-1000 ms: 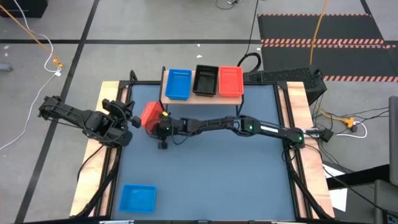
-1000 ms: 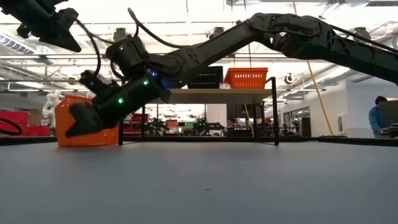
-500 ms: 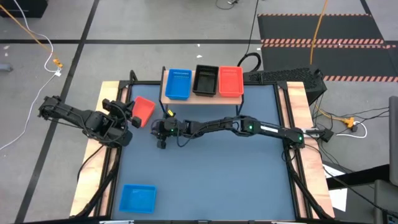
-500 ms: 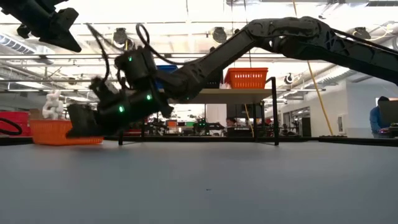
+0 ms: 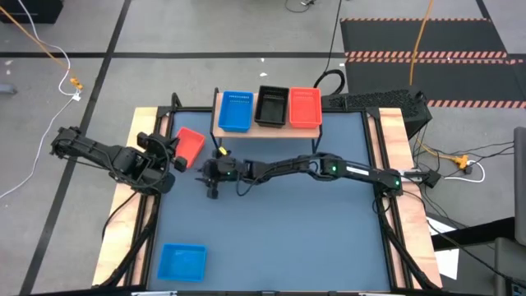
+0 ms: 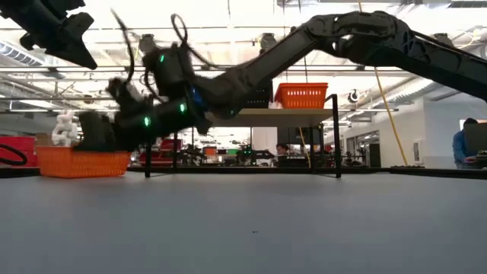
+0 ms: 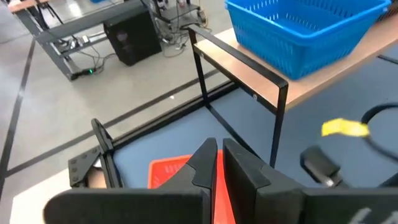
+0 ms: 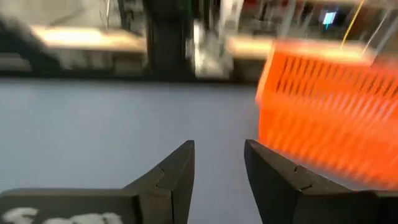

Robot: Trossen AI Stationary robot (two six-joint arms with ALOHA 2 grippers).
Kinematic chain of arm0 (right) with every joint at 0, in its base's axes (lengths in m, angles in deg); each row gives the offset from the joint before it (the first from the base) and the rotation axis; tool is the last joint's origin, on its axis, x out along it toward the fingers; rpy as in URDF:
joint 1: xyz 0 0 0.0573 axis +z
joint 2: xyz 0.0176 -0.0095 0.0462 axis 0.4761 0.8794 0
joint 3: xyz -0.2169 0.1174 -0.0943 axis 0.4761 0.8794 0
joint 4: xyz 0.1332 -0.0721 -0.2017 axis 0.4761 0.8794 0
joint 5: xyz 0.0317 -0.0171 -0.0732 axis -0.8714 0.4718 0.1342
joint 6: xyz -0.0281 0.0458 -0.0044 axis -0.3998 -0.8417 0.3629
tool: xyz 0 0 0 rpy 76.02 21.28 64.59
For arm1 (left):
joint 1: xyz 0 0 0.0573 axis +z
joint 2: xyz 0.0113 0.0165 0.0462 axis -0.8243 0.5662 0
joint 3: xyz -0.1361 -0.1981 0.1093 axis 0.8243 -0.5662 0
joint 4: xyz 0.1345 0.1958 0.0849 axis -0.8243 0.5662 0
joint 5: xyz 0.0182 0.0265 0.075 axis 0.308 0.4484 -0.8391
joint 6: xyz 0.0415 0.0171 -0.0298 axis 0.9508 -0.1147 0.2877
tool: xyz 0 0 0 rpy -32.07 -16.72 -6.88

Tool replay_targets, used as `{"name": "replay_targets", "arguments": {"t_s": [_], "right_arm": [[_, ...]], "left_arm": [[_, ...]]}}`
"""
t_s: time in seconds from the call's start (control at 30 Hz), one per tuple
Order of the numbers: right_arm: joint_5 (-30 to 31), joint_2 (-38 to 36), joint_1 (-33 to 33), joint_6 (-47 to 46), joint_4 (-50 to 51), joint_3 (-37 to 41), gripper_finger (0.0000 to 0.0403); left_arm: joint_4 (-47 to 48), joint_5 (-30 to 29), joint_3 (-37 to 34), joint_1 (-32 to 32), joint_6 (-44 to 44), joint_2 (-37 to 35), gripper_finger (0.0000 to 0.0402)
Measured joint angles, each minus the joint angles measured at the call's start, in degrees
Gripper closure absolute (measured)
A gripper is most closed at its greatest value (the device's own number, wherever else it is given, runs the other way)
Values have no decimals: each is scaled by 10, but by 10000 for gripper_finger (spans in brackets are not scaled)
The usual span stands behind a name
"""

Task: Stack baskets on shelf by color
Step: Stack the orange bin on the stacked orange bins on the shelf

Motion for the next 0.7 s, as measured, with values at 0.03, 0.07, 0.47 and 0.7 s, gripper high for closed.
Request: {"name": "replay_targets", "arguments": {"t_s": [0.03, 0.07, 0.47, 0.7], "right_arm": [[8, -2, 2, 9, -20, -1, 265], [16, -3, 3, 19, -35, -10, 265], [59, 0, -3, 68, 11, -66, 249], [59, 0, -1, 92, 34, -66, 249]], "left_arm": [[0, 0, 0, 0, -5, 0, 371], [0, 0, 0, 0, -11, 0, 371], [-128, 60, -64, 68, 4, 32, 371], [-156, 167, -97, 121, -6, 39, 372]]}}
